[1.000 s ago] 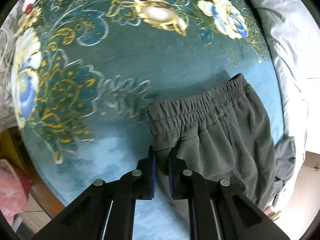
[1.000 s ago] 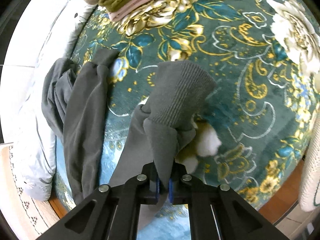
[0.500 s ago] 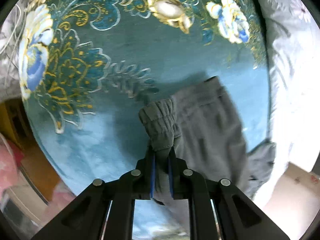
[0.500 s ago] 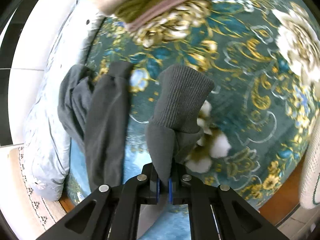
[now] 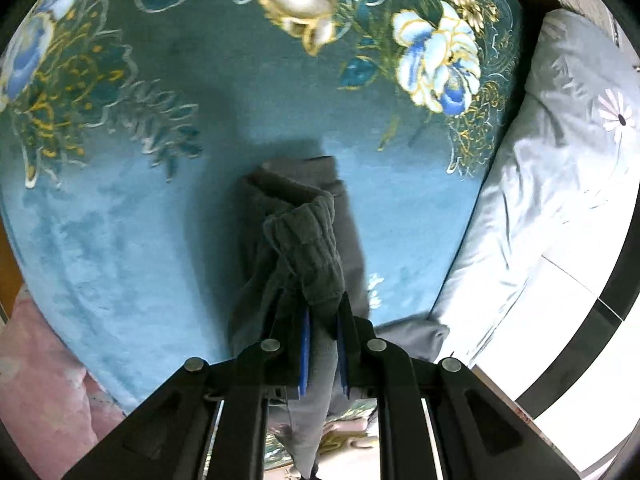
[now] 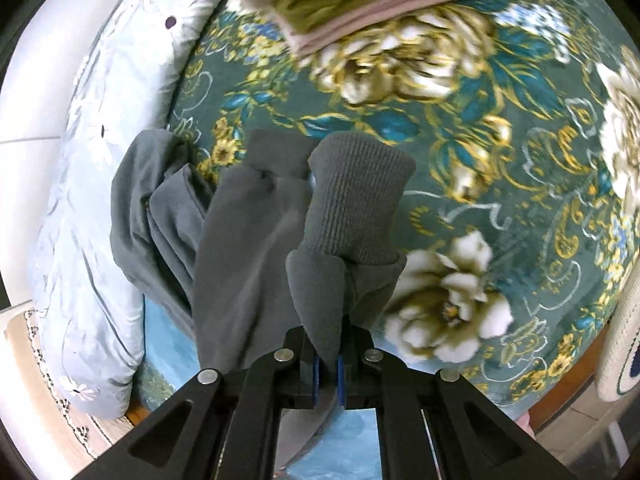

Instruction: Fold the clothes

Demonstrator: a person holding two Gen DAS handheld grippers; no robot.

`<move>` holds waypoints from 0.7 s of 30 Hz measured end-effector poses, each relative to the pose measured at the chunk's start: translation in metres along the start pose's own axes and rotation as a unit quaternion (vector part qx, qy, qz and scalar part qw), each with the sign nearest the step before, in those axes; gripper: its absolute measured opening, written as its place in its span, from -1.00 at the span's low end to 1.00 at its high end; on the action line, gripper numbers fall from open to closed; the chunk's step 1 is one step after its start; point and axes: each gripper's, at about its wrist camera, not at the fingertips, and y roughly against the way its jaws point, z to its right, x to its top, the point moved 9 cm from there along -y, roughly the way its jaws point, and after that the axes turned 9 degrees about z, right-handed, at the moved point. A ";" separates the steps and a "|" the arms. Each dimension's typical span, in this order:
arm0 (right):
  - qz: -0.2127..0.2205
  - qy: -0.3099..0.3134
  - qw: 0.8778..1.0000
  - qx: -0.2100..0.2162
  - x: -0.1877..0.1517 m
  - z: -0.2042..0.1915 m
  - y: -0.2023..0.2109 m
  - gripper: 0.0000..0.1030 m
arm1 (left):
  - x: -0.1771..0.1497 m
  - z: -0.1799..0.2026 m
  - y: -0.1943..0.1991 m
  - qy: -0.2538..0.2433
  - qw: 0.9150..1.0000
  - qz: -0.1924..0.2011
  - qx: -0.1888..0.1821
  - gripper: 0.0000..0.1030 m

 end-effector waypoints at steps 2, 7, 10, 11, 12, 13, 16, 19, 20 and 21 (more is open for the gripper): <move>-0.007 0.006 1.000 -0.010 0.008 -0.017 -0.010 -0.89 | 0.003 0.011 -0.011 0.010 1.000 0.004 0.001 -0.77; -0.030 0.009 0.999 -0.030 0.027 -0.056 -0.045 -0.89 | 0.014 0.030 -0.040 0.033 0.999 0.016 0.008 -0.77; -0.041 0.012 0.998 -0.041 0.037 -0.076 -0.067 -0.88 | 0.022 0.036 -0.058 0.035 0.999 0.026 0.020 -0.77; -0.044 0.011 0.998 -0.045 0.040 -0.082 -0.074 -0.88 | 0.025 0.037 -0.065 0.035 0.999 0.029 0.026 -0.77; -0.047 0.010 0.998 -0.048 0.043 -0.087 -0.080 -0.88 | 0.027 0.039 -0.071 0.037 0.998 0.032 0.030 -0.76; -0.051 0.008 0.997 -0.052 0.045 -0.091 -0.086 -0.86 | 0.030 0.040 -0.076 0.041 0.998 0.035 0.032 -0.76; -0.057 0.000 0.997 -0.057 0.050 -0.105 -0.105 -0.81 | 0.037 0.046 -0.090 0.049 0.997 0.043 0.036 -0.75; -0.061 0.003 0.996 -0.063 0.052 -0.115 -0.118 -0.77 | 0.042 0.052 -0.100 0.048 0.997 0.051 0.040 -0.69; -0.060 0.007 0.996 -0.061 0.053 -0.118 -0.122 -0.70 | 0.044 0.055 -0.104 0.047 0.997 0.053 0.039 -0.67; -0.059 0.010 0.997 -0.058 0.053 -0.121 -0.124 -0.67 | 0.045 0.057 -0.107 0.047 0.997 0.054 0.037 -0.65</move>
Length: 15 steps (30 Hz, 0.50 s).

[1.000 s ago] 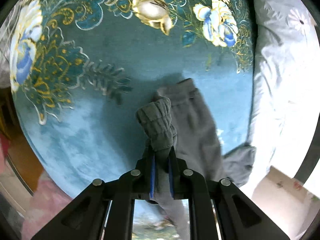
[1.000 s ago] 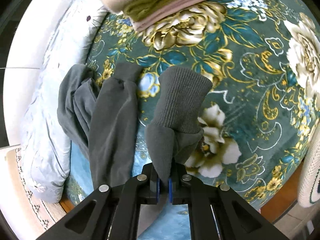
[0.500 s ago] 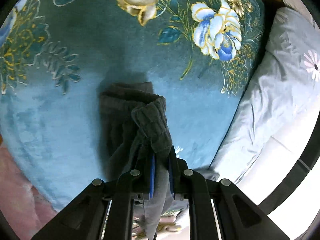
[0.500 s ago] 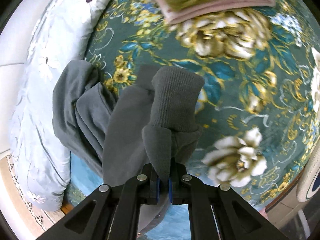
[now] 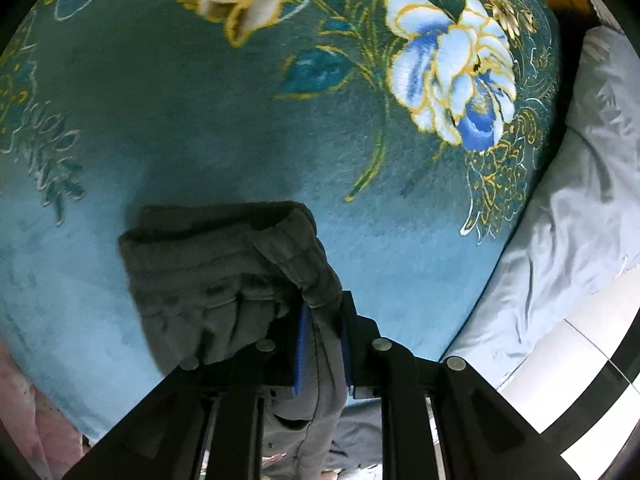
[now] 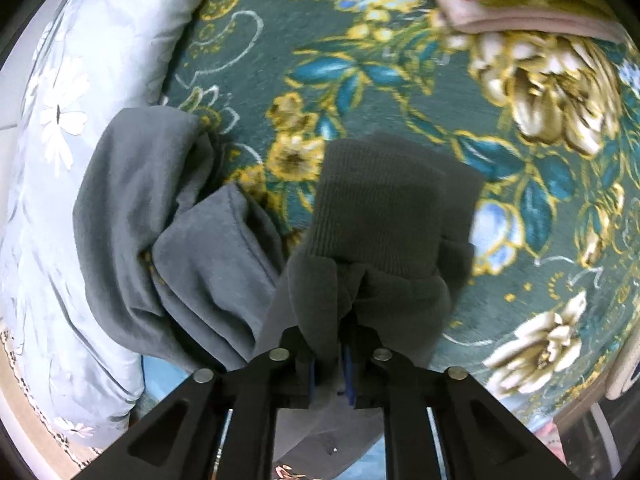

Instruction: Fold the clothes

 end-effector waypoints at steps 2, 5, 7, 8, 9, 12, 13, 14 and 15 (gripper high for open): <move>0.006 0.006 1.000 0.019 0.002 -0.007 -0.002 -0.31 | 0.001 0.004 -0.005 0.001 1.000 -0.003 -0.008 -0.65; 0.015 0.014 0.997 0.068 0.002 -0.014 0.000 0.02 | 0.002 0.007 -0.005 -0.005 1.000 -0.011 -0.026 -0.59; 0.024 0.025 0.995 0.098 0.001 -0.017 0.006 0.07 | 0.002 0.010 0.003 -0.014 0.998 -0.021 -0.052 -0.47; 0.029 0.030 0.993 0.113 0.000 -0.018 0.011 0.11 | 0.002 0.013 0.009 -0.020 0.997 -0.028 -0.067 -0.42; 0.033 0.034 0.991 0.126 -0.001 -0.018 0.016 0.12 | 0.002 0.015 0.017 -0.028 0.995 -0.035 -0.084 -0.36; 0.058 0.049 0.984 0.160 -0.006 -0.013 0.038 0.16 | 0.011 0.019 0.051 -0.074 0.989 -0.030 -0.126 -0.26; 0.066 0.052 0.982 0.167 -0.008 -0.010 0.045 0.18 | 0.017 0.016 0.062 -0.098 0.987 -0.017 -0.125 -0.20; 0.074 0.054 0.981 0.170 -0.010 -0.005 0.054 0.19 | 0.024 0.012 0.073 -0.124 0.985 -0.002 -0.120 -0.18; 0.078 0.054 0.981 0.171 -0.014 0.002 0.059 0.19 | 0.031 0.008 0.083 -0.150 0.982 0.013 -0.115 -0.14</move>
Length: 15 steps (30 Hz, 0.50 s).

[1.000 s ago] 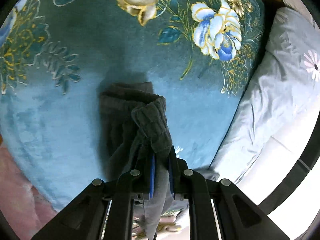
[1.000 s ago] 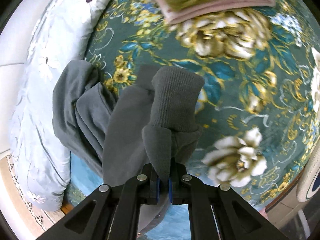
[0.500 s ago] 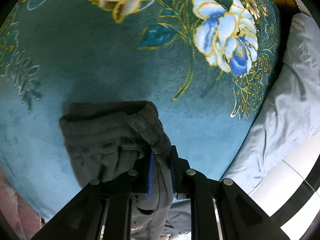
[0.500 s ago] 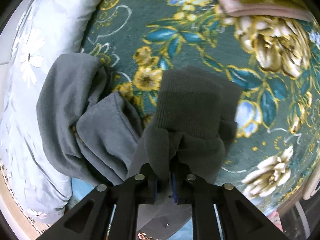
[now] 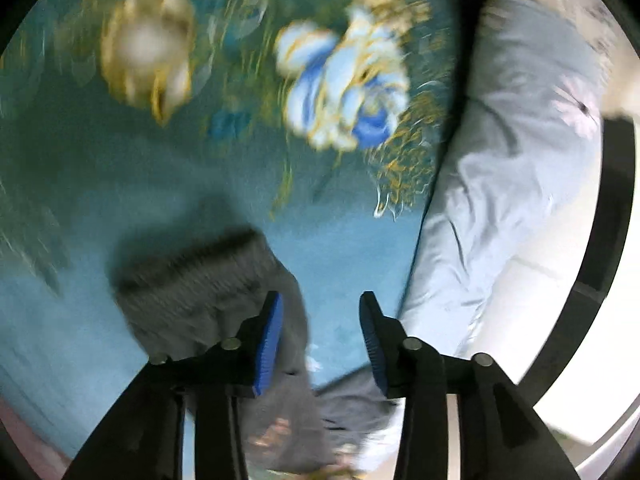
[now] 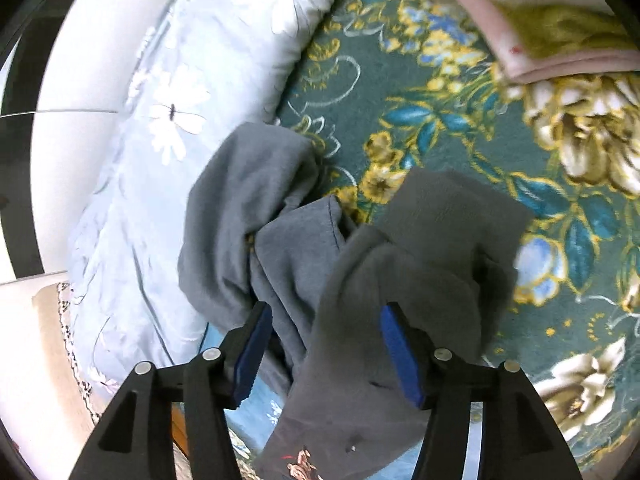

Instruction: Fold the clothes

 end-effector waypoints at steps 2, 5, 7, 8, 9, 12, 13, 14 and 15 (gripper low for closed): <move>0.005 -0.002 1.000 -0.005 -0.009 0.011 0.013 0.20 | 0.007 -0.017 0.014 -0.065 0.997 0.010 0.040 -0.10; 0.001 -0.012 1.000 -0.023 -0.028 0.034 0.030 0.20 | 0.003 -0.045 0.008 -0.141 0.986 -0.009 0.093 -0.09; -0.007 -0.021 0.999 -0.039 -0.043 0.052 0.038 0.20 | -0.005 -0.061 0.000 -0.149 0.984 -0.031 0.095 -0.09; -0.009 -0.028 0.998 -0.047 -0.051 0.060 0.041 0.20 | -0.008 -0.066 -0.006 -0.142 0.985 -0.042 0.088 -0.09; -0.010 -0.035 0.998 -0.055 -0.058 0.068 0.045 0.20 | -0.009 -0.070 -0.011 -0.136 0.987 -0.045 0.078 -0.09; -0.012 -0.053 0.996 -0.069 -0.074 0.084 0.058 0.20 | -0.005 -0.074 -0.023 -0.123 0.990 -0.040 0.054 0.08; -0.012 -0.055 0.996 -0.073 -0.078 0.085 0.062 0.20 | -0.003 -0.074 -0.029 -0.124 0.990 -0.040 0.050 0.14; -0.011 -0.057 0.995 -0.077 -0.082 0.086 0.066 0.20 | -0.001 -0.075 -0.035 -0.126 0.990 -0.042 0.047 0.14; -0.011 -0.054 0.995 -0.080 -0.084 0.086 0.068 0.20 | 0.000 -0.073 -0.041 -0.129 0.989 -0.047 0.045 0.15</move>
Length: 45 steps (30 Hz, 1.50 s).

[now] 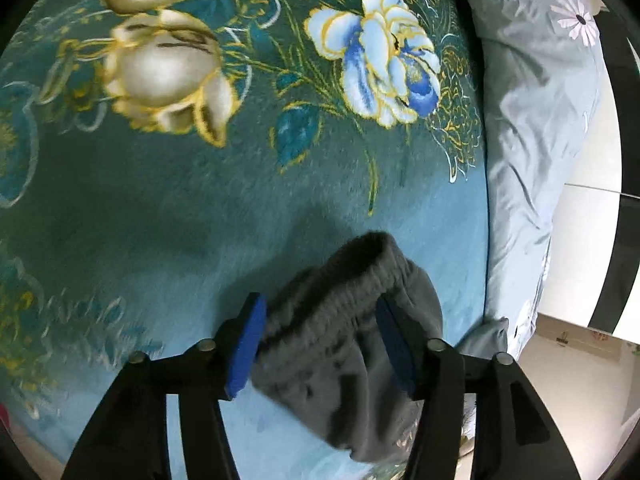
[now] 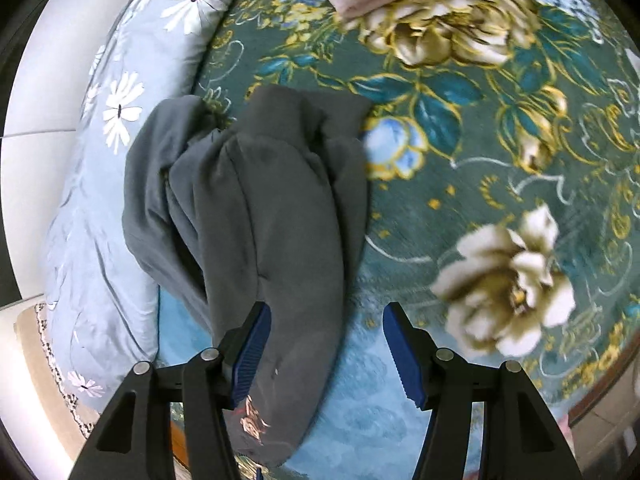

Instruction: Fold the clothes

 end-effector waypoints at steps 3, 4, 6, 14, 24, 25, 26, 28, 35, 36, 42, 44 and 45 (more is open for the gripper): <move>0.001 0.024 1.000 -0.006 -0.005 -0.007 0.003 0.20 | -0.002 0.005 -0.018 -0.015 0.999 -0.028 -0.015 0.15; 0.001 0.035 0.999 -0.011 -0.006 -0.010 0.004 0.20 | -0.004 0.005 -0.022 -0.023 0.999 -0.038 -0.020 0.15; 0.001 0.058 0.998 -0.021 -0.009 -0.015 0.006 0.20 | -0.008 0.006 -0.027 -0.041 0.997 -0.054 -0.026 0.14; -0.012 0.105 0.994 -0.038 -0.037 -0.021 0.005 0.20 | -0.029 0.022 0.002 -0.155 0.977 -0.080 -0.121 -0.43; -0.017 0.119 0.990 -0.076 -0.066 -0.006 0.004 0.20 | -0.023 0.005 -0.034 -0.132 0.979 -0.092 -0.126 -0.26; -0.016 0.121 0.989 -0.080 -0.066 -0.005 0.005 0.20 | -0.024 0.006 -0.035 -0.122 0.978 -0.096 -0.137 -0.27; -0.014 0.122 0.989 -0.083 -0.067 -0.005 0.007 0.20 | -0.027 0.008 -0.035 -0.119 0.977 -0.100 -0.146 -0.27; -0.012 0.123 0.988 -0.088 -0.069 -0.003 0.010 0.20 | -0.031 0.020 -0.027 -0.140 0.970 -0.100 -0.173 -0.50; -0.017 0.148 0.985 -0.090 -0.080 -0.015 0.010 0.20 | -0.047 0.047 0.018 -0.149 0.936 -0.132 -0.290 -0.70; -0.017 0.151 0.984 -0.090 -0.081 -0.016 0.009 0.20 | -0.049 0.043 0.015 -0.152 0.938 -0.138 -0.278 -0.70; -0.024 0.161 0.983 -0.084 -0.092 -0.028 0.003 0.20 | -0.053 -0.013 -0.034 -0.126 0.963 -0.175 -0.162 -0.67; -0.027 0.163 0.983 -0.082 -0.095 -0.031 0.001 0.20 | -0.054 -0.011 -0.034 -0.127 0.965 -0.170 -0.155 -0.66; -0.027 0.164 0.983 -0.082 -0.096 -0.031 0.000 0.20 | -0.054 -0.009 -0.034 -0.130 0.966 -0.166 -0.151 -0.66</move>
